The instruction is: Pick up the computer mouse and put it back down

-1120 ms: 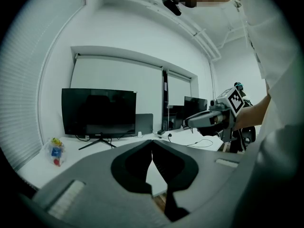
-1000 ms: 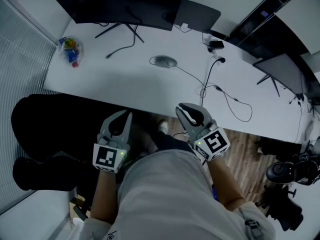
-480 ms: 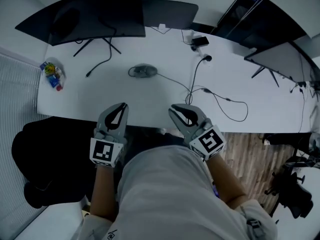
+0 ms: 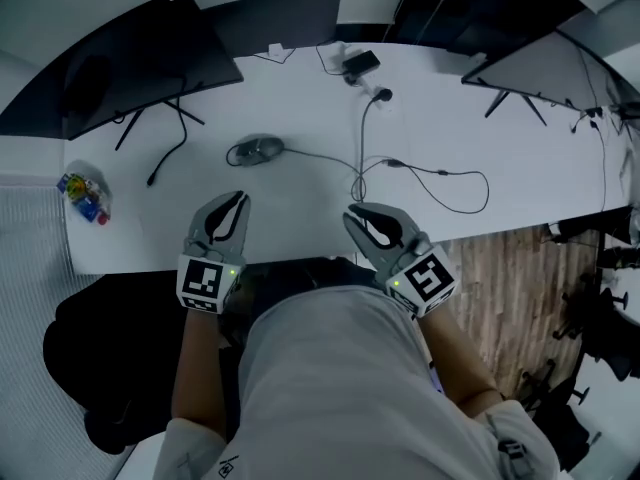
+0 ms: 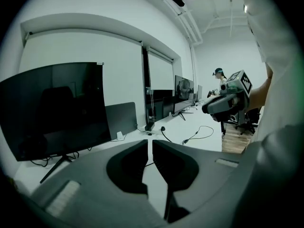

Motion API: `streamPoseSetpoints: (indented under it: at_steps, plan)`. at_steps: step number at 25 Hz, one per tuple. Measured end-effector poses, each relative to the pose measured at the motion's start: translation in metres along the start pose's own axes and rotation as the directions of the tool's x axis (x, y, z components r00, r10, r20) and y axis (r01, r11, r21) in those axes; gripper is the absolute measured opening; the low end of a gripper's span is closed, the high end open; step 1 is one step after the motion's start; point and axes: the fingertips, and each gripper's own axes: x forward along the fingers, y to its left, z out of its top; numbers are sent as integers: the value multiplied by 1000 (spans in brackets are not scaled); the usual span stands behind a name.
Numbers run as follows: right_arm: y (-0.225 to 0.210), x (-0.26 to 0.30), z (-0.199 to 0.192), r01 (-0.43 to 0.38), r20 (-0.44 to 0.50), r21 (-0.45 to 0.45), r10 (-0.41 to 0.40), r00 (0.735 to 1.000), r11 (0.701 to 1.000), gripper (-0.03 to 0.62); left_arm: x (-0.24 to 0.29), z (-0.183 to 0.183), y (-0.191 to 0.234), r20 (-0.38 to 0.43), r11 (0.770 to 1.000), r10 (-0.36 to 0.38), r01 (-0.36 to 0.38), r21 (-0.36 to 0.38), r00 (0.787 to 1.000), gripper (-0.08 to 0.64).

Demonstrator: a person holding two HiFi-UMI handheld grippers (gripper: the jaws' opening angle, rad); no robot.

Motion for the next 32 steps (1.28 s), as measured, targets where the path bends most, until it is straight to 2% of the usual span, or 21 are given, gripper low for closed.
streamPoseSetpoints:
  at_steps: [4, 7, 13, 22, 26, 32]
  plan:
    - [-10, -2, -5, 72, -10, 23, -72, 997, 997, 51, 24, -9, 8, -25, 997, -69, 70, 37, 997, 20]
    - [-18, 3, -6, 138, -27, 49, -136, 990, 989, 51, 43, -20, 16, -50, 989, -135, 137, 52, 990, 75]
    - [-23, 2, -2, 263, -48, 66, -261, 964, 962, 51, 79, -47, 28, -91, 962, -246, 254, 95, 965, 142]
    - [-25, -7, 3, 406, -78, 74, -400, 913, 911, 51, 132, -100, 40, -200, 912, -331, 367, 182, 922, 253]
    - [-27, -11, 0, 451, -99, 79, -443, 891, 889, 51, 151, -122, 44, -240, 897, -352, 399, 191, 905, 303]
    - [-27, -10, -2, 488, -123, 87, -477, 870, 868, 51, 174, -155, 46, -292, 875, -379, 443, 195, 878, 334]
